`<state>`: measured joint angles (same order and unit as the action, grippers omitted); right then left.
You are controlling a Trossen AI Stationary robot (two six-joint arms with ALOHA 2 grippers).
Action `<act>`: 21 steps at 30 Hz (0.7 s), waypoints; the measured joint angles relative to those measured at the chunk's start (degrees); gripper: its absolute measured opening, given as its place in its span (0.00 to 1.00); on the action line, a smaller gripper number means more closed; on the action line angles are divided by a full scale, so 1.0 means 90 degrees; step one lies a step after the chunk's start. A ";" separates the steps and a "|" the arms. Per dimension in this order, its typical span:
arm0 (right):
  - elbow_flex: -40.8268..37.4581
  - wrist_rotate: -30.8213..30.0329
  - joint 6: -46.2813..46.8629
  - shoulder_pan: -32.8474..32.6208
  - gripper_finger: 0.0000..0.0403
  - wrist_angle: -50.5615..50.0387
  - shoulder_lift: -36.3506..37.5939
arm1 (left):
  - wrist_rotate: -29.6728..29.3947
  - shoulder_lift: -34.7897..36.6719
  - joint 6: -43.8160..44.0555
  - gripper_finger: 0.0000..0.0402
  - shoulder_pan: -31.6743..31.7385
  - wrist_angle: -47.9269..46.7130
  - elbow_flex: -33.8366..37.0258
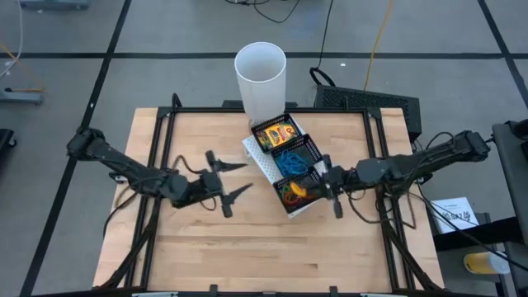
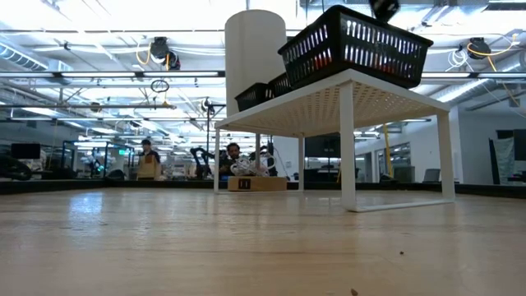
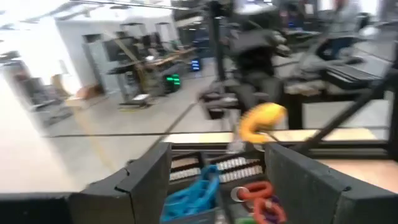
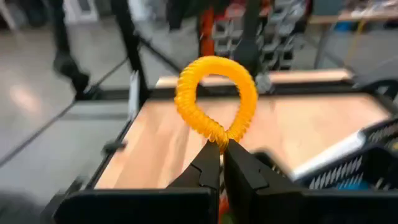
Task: Pick & Place Office Desk Supplies
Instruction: Put the yellow spring rubberband into the bottom black bin on the shelf
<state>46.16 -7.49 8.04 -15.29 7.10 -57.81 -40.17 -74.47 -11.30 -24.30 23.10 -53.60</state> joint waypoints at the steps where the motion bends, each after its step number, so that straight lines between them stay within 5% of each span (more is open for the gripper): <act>1: 0.0006 0.0002 0.0031 -0.0078 0.00 -0.0240 0.0104 | -0.0233 0.0130 0.0024 0.67 -0.0061 -0.0160 -0.0002; 8: 0.0283 -0.0456 0.0395 -0.0410 0.00 -0.2510 0.0465 | -0.0884 0.0904 0.1728 0.67 -0.0222 -0.2043 -0.0003; 15: 0.0283 -0.0500 0.0366 -0.0389 0.03 -0.2699 0.0472 | -0.0704 0.1264 0.3610 0.67 -0.0140 -0.3398 -0.0007; 21: 0.0283 -0.0500 0.0364 -0.0389 0.13 -0.2701 0.0472 | -0.0693 0.1259 0.3696 0.67 -0.0126 -0.3564 -0.0007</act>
<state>48.71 -11.99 11.31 -18.79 -17.21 -53.56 -46.41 -63.14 21.96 -25.43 -8.98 -53.67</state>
